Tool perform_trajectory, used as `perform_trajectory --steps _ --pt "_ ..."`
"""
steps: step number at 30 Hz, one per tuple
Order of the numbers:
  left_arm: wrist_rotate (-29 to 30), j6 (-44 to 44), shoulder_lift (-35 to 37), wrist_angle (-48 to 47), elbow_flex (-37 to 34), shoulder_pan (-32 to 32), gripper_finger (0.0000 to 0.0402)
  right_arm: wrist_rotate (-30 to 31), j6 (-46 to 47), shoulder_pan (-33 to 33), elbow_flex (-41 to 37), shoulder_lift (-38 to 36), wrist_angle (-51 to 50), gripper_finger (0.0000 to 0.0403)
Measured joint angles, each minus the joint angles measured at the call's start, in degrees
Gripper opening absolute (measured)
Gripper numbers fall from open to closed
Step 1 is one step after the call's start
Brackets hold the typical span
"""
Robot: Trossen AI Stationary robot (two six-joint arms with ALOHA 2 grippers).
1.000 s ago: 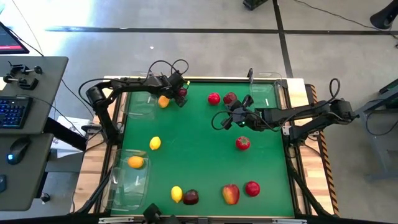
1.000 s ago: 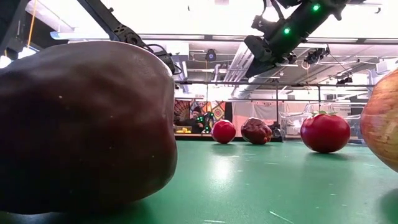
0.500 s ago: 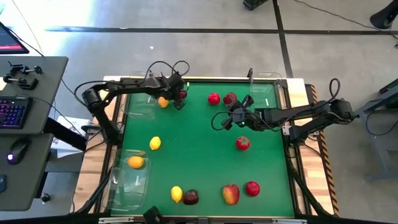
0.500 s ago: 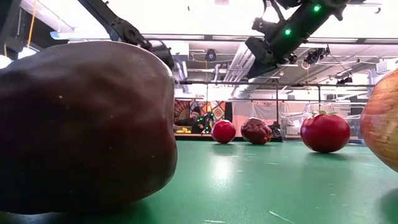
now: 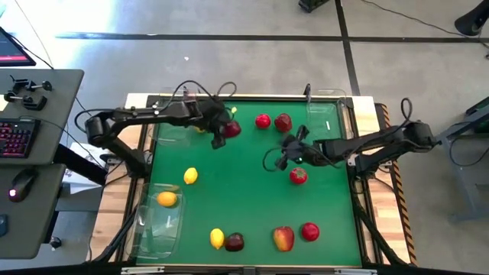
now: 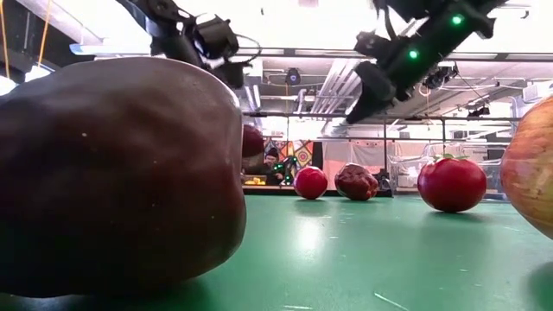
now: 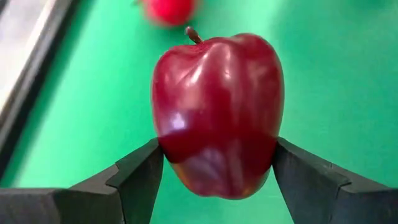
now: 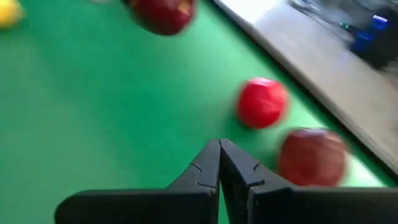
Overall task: Sort produce into baskets
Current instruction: Put the apple into the top right bin
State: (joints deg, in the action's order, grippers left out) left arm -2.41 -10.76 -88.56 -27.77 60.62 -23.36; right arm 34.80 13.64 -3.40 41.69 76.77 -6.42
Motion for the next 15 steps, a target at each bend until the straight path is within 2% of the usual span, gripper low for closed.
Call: perform_trajectory --steps 7,9,12,15 --pt "-8.8 -10.3 1.3 1.0 0.0 7.6 0.0266 -13.8 -6.3 -3.4 -11.8 0.0 25.5 0.0000" --pt "-8.9 -13.0 1.2 0.9 0.0 10.1 0.0266 -16.4 -8.2 -3.9 -13.3 0.0 28.5 0.0000" --pt "-8.9 -16.1 1.2 2.0 0.0 13.5 0.0266 -16.6 -8.6 -4.7 -13.7 0.0 31.8 0.0005" --pt "-8.9 -17.5 1.2 3.9 0.0 16.2 0.0266 -18.3 -8.7 -5.6 -12.4 0.0 31.5 0.0029"
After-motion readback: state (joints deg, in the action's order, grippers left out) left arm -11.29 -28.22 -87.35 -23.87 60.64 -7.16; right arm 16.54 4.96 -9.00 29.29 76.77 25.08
